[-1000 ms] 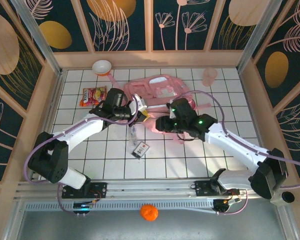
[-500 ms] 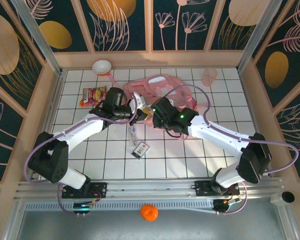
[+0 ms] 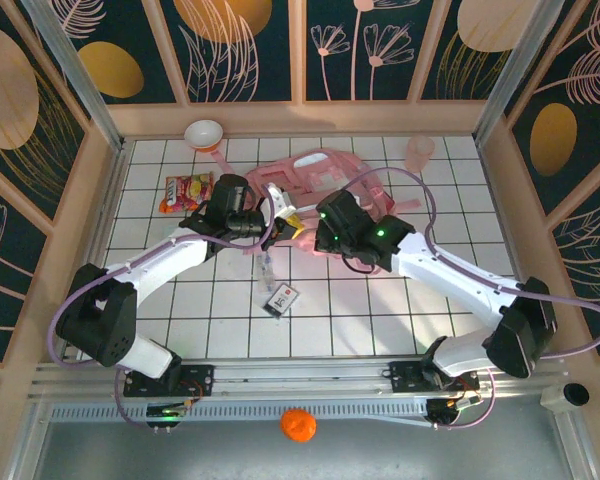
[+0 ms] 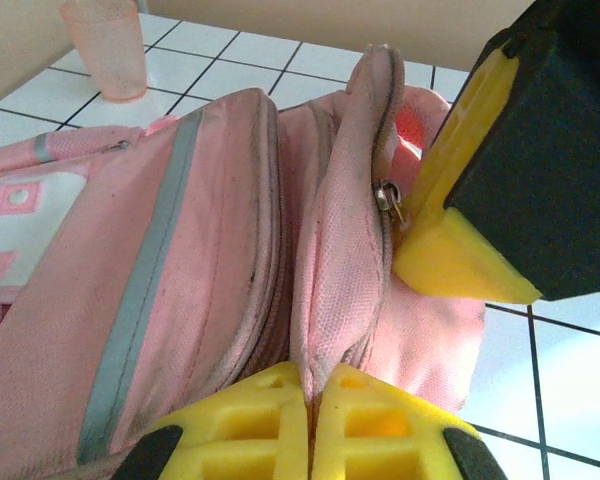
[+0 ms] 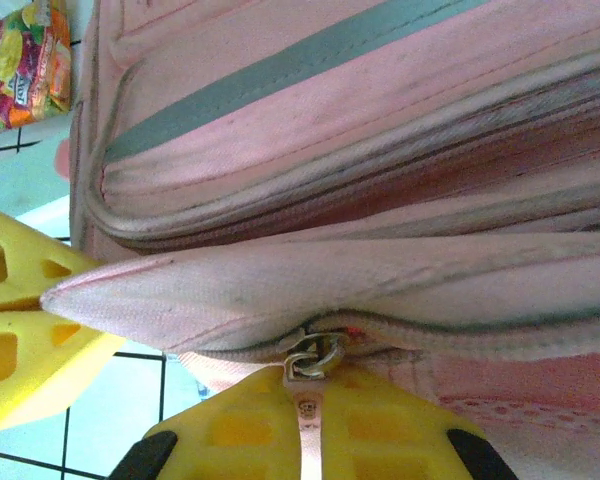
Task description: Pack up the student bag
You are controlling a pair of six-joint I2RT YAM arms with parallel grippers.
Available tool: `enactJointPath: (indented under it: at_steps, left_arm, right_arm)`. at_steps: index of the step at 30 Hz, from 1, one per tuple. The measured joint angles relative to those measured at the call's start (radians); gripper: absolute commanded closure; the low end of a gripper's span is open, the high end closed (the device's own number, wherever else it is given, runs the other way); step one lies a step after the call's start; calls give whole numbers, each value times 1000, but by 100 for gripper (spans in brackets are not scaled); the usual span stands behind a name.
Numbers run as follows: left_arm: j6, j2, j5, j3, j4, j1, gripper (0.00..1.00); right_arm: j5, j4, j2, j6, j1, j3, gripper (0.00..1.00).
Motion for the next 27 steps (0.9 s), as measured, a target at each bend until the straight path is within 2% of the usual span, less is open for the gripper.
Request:
enactJointPath:
  at_steps: [7,13,18,19,23,25,27]
  left_arm:
    - [10,0,-10,0,-5,-3,100]
    - [24,0,-27,0,-24,-12,100]
    - [47,0,-15,-1,-53,-10,100]
    - [60,0,-3,-1,-64,-8,97]
    - [122,0,31,0,-108,-11,61]
    - [148,-3,30,7,-117,-23,49]
    - [178,-3,26,23,-124,-46,44]
  right_arm:
    - [-54,-7,-20,-10,-41,-16,100]
    - [-216,-2,-86,-94,-143,-89,100]
    - [-339,20,-97,-151,-180,-121,100]
    - [-360,25,-97,-158,-184,-129,100]
    - [-428,38,-97,-174,-190,-151,100]
    - [-452,37,-96,-185,-190,-159,100]
    - [-473,35,-95,-198,-190,-166,100]
